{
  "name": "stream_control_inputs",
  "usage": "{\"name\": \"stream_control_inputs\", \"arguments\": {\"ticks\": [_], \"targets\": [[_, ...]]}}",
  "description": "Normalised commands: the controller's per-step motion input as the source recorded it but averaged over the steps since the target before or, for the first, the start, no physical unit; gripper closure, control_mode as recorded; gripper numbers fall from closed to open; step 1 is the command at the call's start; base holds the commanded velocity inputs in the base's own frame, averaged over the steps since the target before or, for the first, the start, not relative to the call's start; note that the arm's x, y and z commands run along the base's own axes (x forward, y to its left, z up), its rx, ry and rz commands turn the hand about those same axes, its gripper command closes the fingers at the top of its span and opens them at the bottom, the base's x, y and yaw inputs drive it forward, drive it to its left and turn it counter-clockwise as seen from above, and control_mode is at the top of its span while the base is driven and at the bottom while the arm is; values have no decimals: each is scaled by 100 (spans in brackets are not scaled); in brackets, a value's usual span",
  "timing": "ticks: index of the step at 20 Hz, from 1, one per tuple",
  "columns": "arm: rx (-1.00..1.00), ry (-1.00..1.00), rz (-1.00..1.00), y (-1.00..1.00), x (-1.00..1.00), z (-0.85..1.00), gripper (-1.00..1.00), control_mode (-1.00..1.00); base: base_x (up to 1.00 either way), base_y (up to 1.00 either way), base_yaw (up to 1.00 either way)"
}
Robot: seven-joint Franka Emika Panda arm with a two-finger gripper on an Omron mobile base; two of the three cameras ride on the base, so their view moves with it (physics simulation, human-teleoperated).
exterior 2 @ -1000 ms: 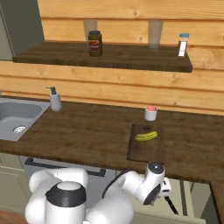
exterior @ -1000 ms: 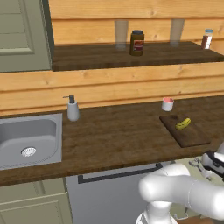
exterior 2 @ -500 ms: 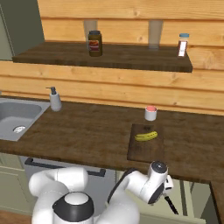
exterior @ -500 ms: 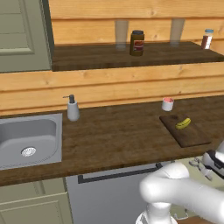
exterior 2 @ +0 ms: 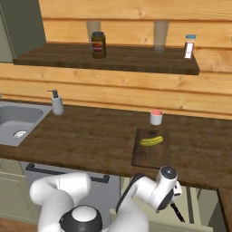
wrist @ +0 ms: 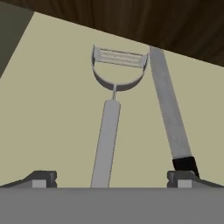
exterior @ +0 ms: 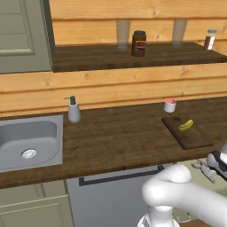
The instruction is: Place the appropriate cutting tool for cutting the cucumber skin on the cutting board.
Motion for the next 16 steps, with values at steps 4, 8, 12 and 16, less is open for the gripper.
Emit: {"name": "stream_control_inputs", "arguments": {"ticks": [4,8,12,16], "targets": [[0,1,0,0,2,-24,-100,-100,0,0,0],[0,0,0,0,2,-27,-100,-100,0,0,0],[0,0,0,0,3,-14,-100,-100,0,0,0],[0,0,0,0,3,-6,-100,-100,0,0,0]]}}
